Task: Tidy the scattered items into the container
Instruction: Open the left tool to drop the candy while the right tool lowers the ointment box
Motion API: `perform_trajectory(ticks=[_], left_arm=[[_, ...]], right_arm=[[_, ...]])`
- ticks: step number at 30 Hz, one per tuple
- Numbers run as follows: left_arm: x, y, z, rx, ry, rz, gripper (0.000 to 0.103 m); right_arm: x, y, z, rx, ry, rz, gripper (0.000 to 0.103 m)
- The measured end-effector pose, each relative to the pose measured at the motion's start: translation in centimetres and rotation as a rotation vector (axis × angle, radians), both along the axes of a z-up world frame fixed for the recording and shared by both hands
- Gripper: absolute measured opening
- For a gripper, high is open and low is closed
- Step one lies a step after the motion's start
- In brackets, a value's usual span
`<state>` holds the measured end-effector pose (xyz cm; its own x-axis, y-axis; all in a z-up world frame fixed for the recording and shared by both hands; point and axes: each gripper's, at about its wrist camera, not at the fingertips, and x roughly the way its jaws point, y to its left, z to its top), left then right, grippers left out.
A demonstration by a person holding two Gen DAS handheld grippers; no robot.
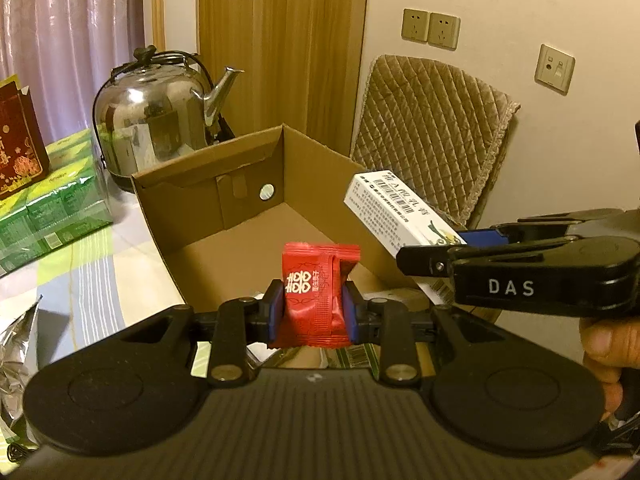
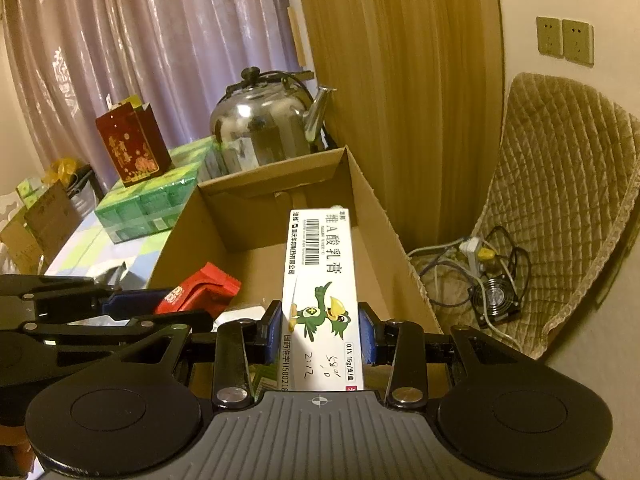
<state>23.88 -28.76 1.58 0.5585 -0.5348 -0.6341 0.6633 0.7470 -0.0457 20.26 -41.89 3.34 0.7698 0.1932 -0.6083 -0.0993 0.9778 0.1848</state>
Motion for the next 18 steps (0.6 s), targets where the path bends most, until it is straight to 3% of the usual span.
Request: perform_trajectory(ticks=[7, 18], left_arm=[[-0.4, 0.8, 0.4, 0.0, -0.018, 0.017, 0.026], [-2.3, 6.2, 2.4, -0.045, -0.059, 0.137, 0.028]], right_arm=[[0.0, 0.0, 0.0, 0.001, 0.002, 0.0, 0.036], [0.0, 1.9, 0.1, -0.007, 0.004, 0.047, 0.036]])
